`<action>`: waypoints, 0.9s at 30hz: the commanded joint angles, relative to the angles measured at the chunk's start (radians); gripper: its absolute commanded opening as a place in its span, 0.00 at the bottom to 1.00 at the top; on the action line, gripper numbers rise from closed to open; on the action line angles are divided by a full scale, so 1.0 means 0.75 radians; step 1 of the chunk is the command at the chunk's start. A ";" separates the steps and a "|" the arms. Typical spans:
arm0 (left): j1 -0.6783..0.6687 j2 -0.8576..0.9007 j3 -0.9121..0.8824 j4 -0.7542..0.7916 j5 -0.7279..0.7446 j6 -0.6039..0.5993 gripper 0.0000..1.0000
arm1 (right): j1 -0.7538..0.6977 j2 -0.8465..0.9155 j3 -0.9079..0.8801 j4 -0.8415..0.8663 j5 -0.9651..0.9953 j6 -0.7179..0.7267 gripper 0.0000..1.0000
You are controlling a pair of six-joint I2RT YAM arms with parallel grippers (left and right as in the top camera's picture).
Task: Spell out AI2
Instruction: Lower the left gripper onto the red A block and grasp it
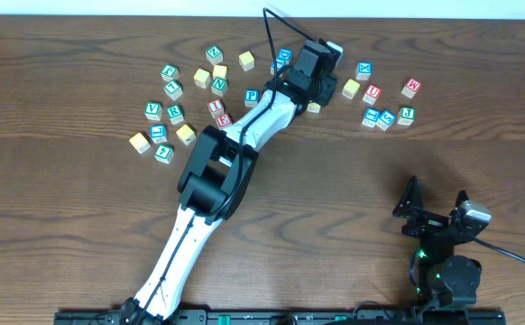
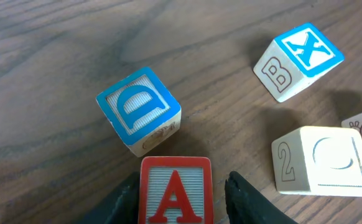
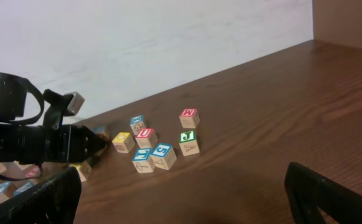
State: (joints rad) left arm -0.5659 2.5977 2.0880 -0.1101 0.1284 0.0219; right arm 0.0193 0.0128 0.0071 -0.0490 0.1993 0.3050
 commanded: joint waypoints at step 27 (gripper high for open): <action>-0.004 -0.113 0.044 -0.047 -0.076 -0.096 0.31 | 0.008 -0.006 -0.002 -0.005 0.011 -0.014 0.99</action>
State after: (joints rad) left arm -0.5659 2.5889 2.0880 -0.1287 0.1211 -0.0338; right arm 0.0193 0.0128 0.0071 -0.0490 0.1993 0.3050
